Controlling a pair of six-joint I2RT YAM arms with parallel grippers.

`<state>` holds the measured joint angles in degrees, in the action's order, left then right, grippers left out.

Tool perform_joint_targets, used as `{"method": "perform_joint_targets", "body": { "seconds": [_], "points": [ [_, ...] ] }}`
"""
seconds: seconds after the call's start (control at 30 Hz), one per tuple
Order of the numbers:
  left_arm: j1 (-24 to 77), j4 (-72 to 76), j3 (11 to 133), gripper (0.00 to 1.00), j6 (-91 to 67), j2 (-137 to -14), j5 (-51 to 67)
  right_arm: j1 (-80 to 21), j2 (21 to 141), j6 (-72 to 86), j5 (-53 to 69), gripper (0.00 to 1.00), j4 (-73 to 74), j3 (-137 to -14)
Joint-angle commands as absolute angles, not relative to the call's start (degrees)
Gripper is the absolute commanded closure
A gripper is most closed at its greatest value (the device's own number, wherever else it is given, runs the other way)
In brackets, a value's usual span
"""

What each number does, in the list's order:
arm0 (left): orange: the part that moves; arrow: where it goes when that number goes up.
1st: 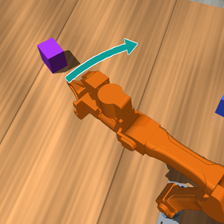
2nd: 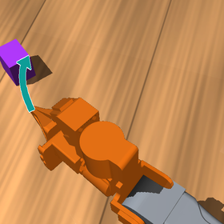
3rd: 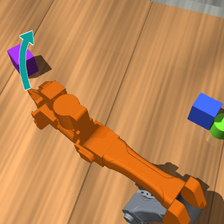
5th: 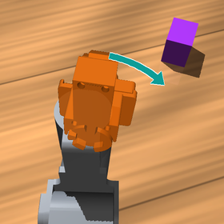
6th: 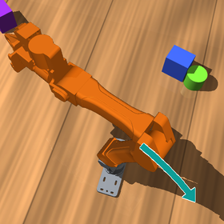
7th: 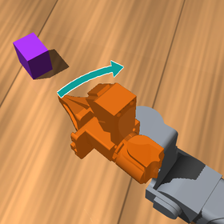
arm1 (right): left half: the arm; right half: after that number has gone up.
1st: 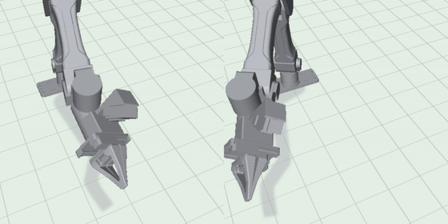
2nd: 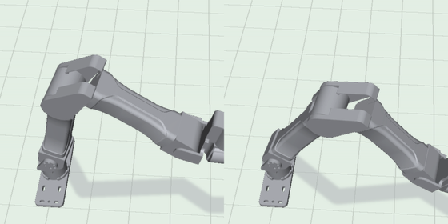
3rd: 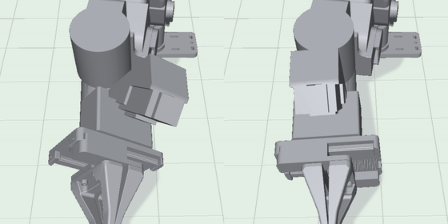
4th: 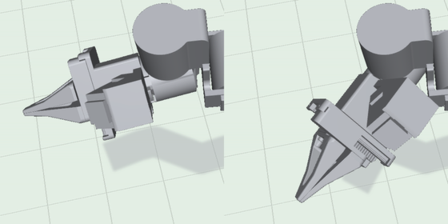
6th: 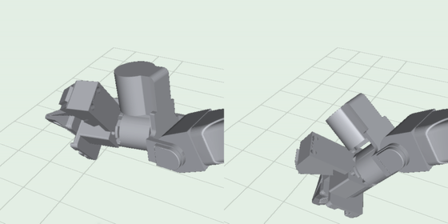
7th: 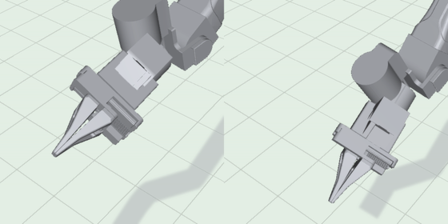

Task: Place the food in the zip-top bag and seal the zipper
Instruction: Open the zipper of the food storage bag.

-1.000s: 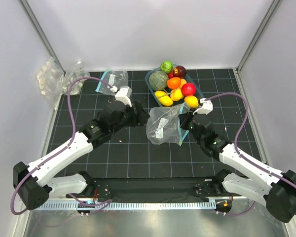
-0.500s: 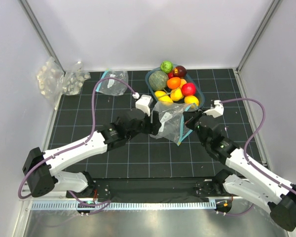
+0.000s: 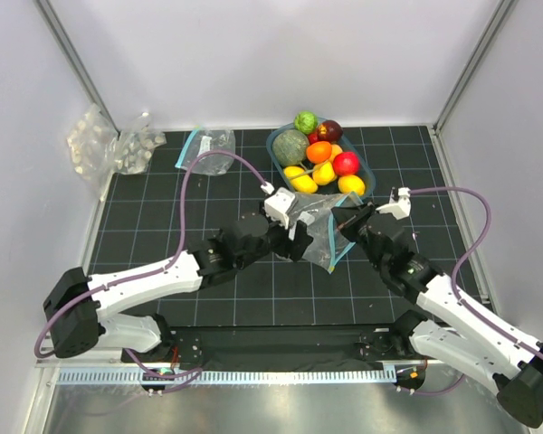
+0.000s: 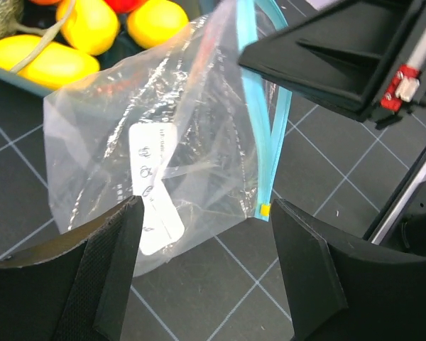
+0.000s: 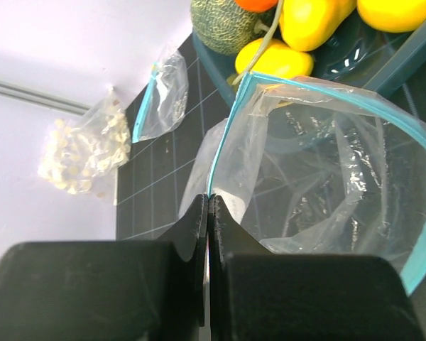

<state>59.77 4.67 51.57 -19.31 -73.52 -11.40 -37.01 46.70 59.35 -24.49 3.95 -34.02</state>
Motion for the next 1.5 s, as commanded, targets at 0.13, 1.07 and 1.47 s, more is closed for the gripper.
{"method": "perform_joint_targets", "body": {
  "seconds": [0.13, 1.07, 1.47],
  "points": [
    [63.46, 13.36, 50.71, 0.23, -13.54, -74.53, -14.77, -37.0, 44.91, 63.81, -20.4, 0.99, 0.35, -33.66],
    [66.45, 15.03, 57.57, 0.22, -9.14, -83.32, -22.58, -38.41, 49.39, 65.92, -15.03, 0.99, -4.04, -33.66],
    [66.44, 4.22, 66.27, 0.81, -12.22, -91.06, -37.35, -39.2, 49.48, 65.57, -15.73, 0.99, -4.31, -33.49]
  ]
}}
